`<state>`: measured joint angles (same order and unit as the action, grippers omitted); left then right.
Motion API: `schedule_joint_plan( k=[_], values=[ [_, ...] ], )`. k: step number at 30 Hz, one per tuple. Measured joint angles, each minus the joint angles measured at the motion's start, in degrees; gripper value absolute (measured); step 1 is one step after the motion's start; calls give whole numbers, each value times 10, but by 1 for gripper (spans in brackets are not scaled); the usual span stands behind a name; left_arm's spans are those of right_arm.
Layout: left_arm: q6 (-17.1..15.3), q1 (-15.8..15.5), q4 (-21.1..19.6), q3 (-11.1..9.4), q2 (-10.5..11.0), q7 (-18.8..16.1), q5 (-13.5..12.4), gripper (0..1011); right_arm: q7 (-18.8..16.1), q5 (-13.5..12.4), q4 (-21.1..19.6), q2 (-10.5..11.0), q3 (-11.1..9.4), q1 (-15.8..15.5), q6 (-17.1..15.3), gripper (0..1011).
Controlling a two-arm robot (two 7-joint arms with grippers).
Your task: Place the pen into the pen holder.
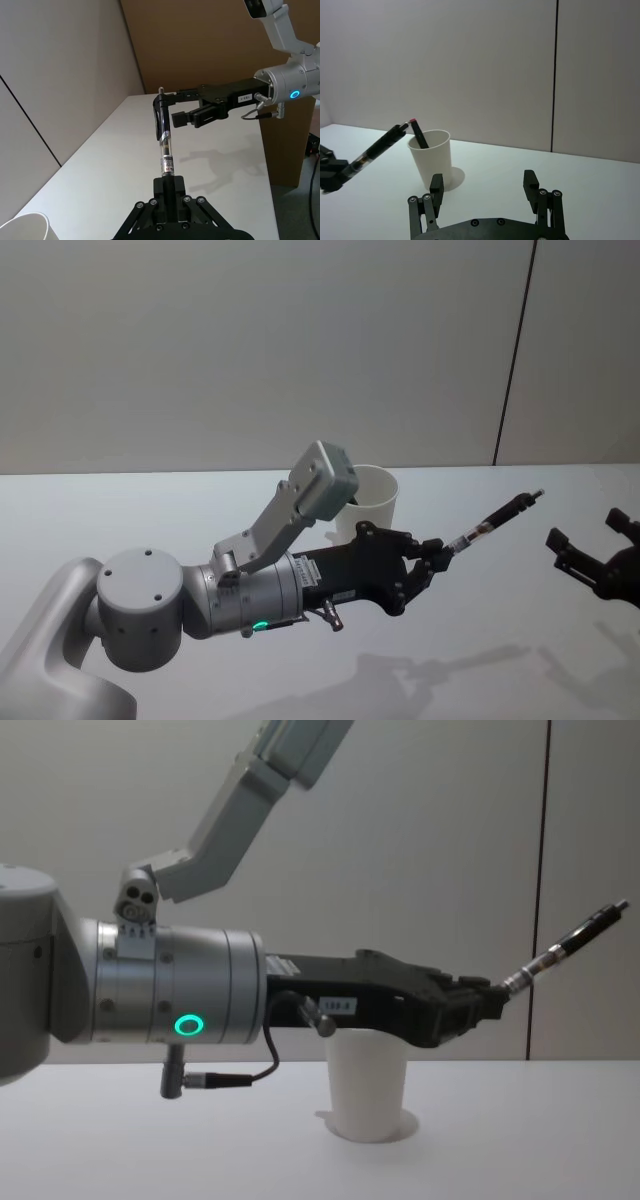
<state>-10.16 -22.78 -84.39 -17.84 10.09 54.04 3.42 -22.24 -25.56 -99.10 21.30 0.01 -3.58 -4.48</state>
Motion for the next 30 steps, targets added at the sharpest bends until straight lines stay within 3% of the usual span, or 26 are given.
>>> schedule_joint_plan(
  k=[15,30],
  values=[
    [0,0,0,0,0,0,0,129,-107,-102,28,19,-14,-14,18,1001],
    [0,0,0,0,0,0,0,129,-193,-194,60,19,-13,-12,30,1001]
  ],
)
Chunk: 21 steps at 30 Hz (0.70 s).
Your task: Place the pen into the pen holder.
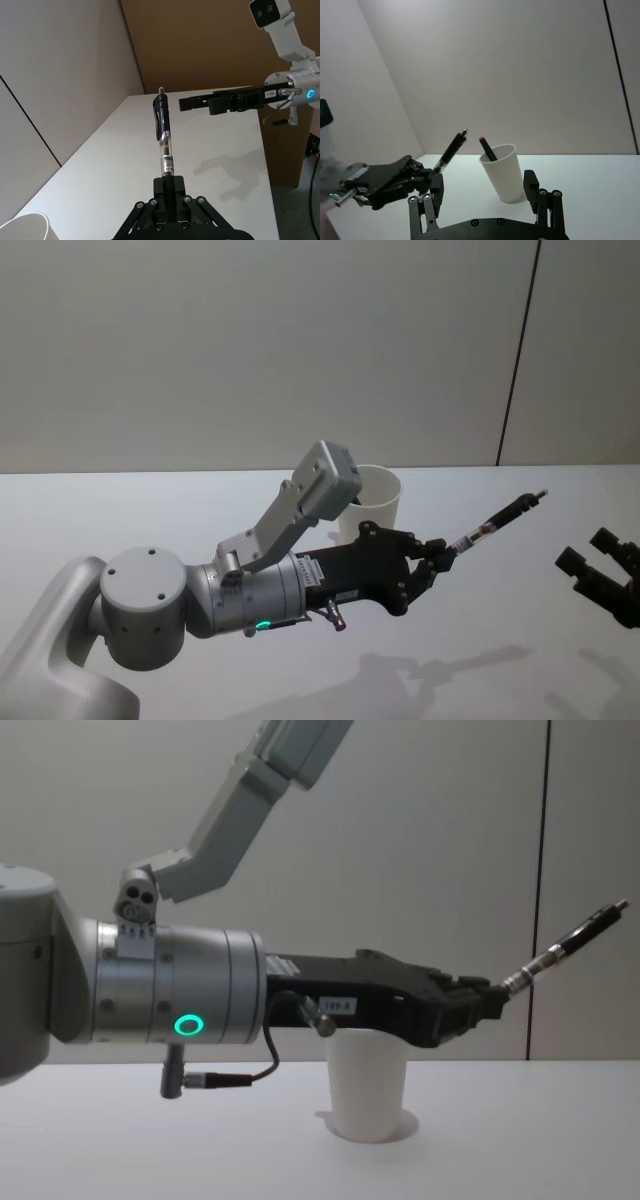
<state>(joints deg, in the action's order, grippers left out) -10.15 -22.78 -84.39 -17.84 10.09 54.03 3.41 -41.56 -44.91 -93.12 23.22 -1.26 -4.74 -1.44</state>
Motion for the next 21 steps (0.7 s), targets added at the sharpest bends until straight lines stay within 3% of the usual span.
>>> schedule_joint_plan(
  k=[11,21],
  values=[
    [0,0,0,0,0,0,0,129,-52,-66,32,-14,14,16,4,1001],
    [0,0,0,0,0,0,0,129,-67,-104,66,-35,33,39,5,1001]
  ],
)
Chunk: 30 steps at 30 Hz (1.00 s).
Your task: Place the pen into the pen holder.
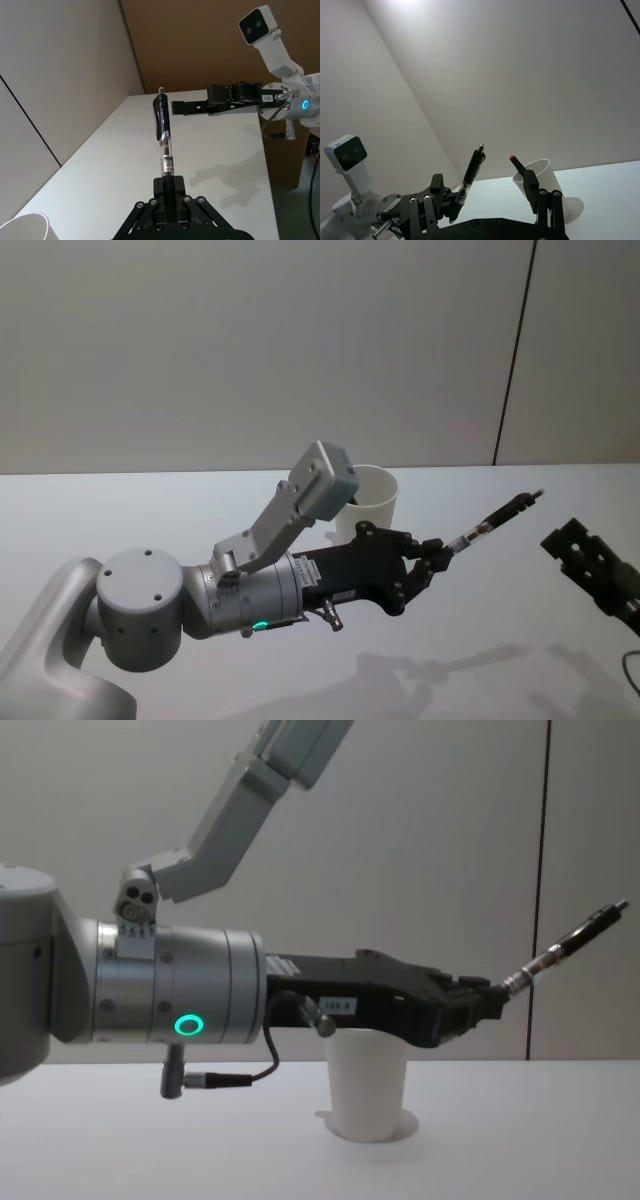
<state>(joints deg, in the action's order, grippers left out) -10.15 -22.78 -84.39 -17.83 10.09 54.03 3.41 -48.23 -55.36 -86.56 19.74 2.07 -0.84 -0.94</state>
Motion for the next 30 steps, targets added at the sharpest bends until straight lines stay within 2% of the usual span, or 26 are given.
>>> schedule_joint_plan(
  k=[12,30],
  values=[
    [0,0,0,0,0,0,0,129,18,-10,35,-25,26,31,-6,1001],
    [0,0,0,0,0,0,0,129,21,0,65,-52,59,68,-24,1002]
  ],
)
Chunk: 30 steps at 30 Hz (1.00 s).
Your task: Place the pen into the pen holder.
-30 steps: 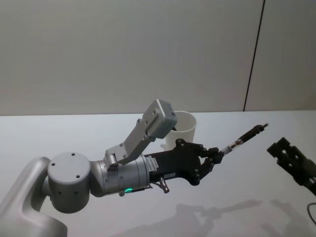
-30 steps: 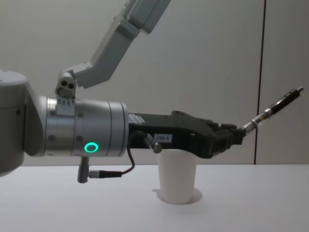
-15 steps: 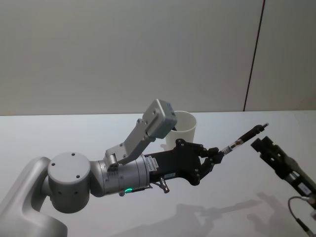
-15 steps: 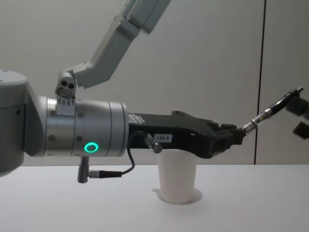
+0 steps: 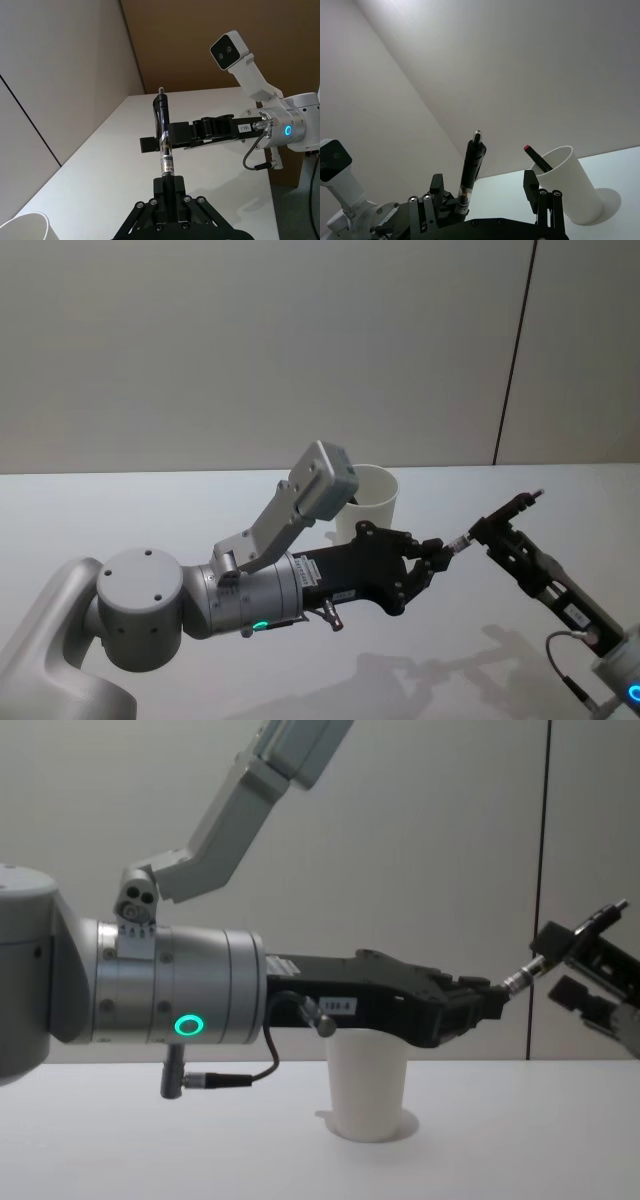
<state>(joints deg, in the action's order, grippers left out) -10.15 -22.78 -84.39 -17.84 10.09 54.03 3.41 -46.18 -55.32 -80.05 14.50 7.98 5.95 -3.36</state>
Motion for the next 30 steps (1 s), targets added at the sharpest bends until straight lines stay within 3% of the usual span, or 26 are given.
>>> schedule_joint_plan(
  k=[14,30],
  values=[
    [0,0,0,0,0,0,0,127,-6,-1,11,-11,15,16,-1,1001],
    [0,0,0,0,0,0,0,129,-9,-14,8,-6,17,16,11,1001]
  ],
)
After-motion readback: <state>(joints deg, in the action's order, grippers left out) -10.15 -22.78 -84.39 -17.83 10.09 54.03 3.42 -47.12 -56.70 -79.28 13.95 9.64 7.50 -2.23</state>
